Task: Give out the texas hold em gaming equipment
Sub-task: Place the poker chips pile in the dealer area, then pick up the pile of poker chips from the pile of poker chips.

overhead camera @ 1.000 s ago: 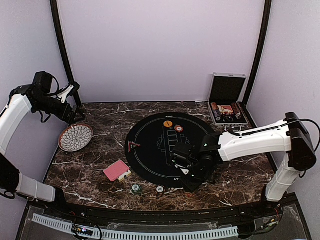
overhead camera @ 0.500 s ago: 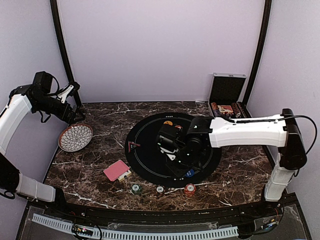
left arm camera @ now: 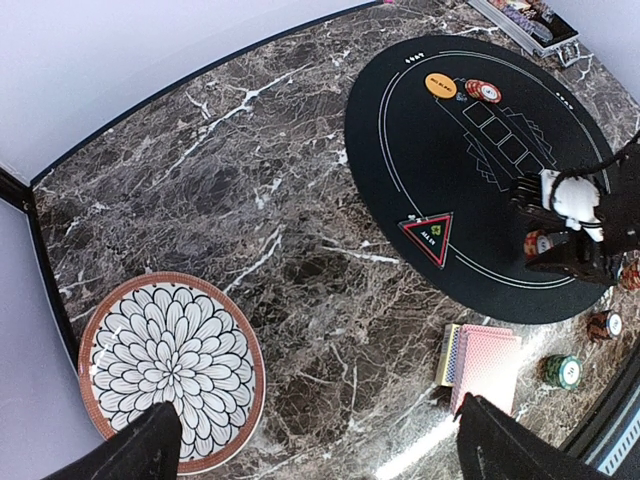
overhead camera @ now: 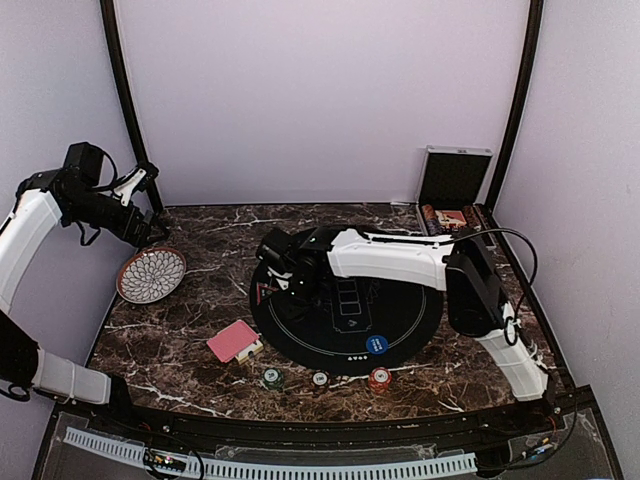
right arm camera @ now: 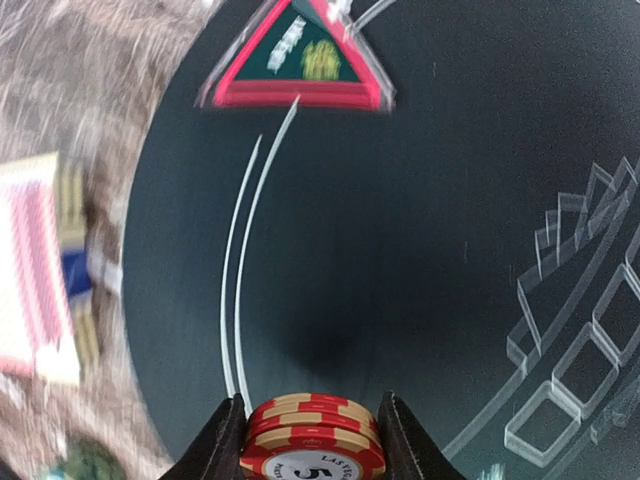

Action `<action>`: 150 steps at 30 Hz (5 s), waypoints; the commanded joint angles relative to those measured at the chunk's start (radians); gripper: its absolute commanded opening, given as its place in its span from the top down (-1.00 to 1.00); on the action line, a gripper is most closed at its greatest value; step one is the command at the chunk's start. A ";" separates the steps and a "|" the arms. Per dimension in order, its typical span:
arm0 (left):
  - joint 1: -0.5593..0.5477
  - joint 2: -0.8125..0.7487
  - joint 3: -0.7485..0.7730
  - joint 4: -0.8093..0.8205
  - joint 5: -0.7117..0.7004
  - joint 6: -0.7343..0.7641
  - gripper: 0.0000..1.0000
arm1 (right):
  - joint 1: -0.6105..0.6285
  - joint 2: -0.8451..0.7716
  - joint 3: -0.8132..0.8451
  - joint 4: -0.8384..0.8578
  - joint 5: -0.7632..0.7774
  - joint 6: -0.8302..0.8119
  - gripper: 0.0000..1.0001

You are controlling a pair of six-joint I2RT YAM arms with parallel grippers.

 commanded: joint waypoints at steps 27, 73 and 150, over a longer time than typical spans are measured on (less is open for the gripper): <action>0.001 -0.029 -0.018 -0.009 0.033 0.007 -0.98 | -0.031 0.204 0.219 0.122 0.006 -0.008 -0.09; 0.000 -0.044 -0.037 -0.005 0.030 0.022 -0.98 | 0.074 -0.657 -0.912 0.092 -0.047 0.229 -0.84; 0.000 -0.035 -0.042 -0.016 0.000 0.033 -0.98 | 0.122 -0.651 -0.812 -0.045 -0.022 0.201 0.69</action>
